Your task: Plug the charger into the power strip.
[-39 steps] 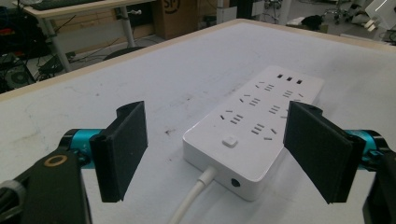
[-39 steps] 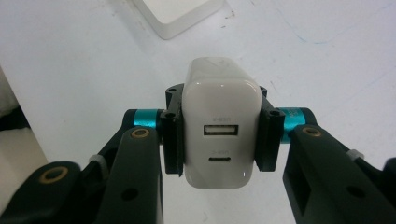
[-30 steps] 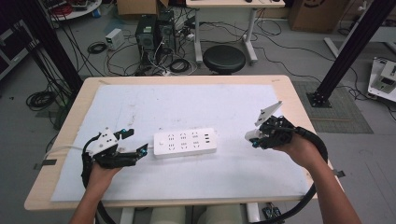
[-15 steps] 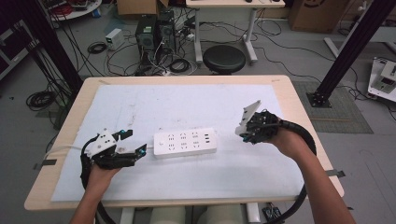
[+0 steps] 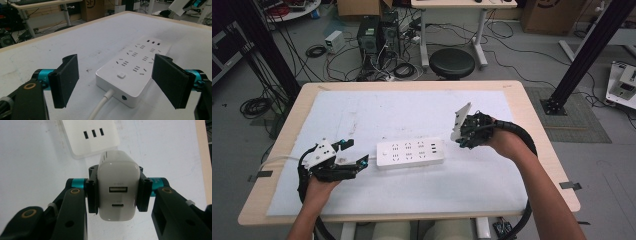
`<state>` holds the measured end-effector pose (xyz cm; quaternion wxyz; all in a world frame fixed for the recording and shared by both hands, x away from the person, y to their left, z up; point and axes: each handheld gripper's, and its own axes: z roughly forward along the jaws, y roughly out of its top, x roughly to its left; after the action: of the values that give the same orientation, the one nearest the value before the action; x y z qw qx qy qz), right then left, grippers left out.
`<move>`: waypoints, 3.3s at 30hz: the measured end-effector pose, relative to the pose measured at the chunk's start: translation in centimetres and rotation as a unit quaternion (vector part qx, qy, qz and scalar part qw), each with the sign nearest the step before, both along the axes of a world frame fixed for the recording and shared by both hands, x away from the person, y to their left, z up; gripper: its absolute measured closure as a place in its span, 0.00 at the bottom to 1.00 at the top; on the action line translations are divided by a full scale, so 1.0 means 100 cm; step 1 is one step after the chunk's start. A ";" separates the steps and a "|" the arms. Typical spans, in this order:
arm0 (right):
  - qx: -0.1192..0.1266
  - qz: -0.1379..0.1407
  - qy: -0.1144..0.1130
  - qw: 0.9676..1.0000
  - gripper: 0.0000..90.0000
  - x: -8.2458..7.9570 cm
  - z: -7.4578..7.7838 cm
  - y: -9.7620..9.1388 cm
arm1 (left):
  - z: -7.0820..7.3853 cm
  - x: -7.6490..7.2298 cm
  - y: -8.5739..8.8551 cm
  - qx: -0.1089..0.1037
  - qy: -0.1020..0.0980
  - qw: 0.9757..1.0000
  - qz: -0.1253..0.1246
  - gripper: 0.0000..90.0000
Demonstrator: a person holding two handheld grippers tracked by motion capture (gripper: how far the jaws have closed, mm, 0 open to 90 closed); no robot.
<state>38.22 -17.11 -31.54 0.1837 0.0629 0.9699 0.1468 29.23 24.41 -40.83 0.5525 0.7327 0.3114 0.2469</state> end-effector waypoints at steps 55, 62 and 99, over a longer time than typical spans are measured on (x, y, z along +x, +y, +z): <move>-0.048 0.107 0.091 0.989 0.70 0.045 -0.031 0.108 | -0.002 -0.007 0.013 -0.002 0.003 1.000 0.006 0.24; -0.056 0.112 0.094 0.988 0.70 0.048 -0.037 0.112 | -0.005 -0.007 0.015 -0.002 0.006 1.000 0.007 0.24; -0.135 0.106 0.110 0.979 0.71 0.052 -0.050 0.144 | -0.012 -0.006 0.011 -0.018 0.007 1.000 0.006 0.24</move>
<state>43.37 -2.72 -36.54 0.0665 -0.0497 0.9962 0.0258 28.63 25.48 -42.05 0.5614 0.7226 0.3243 0.2397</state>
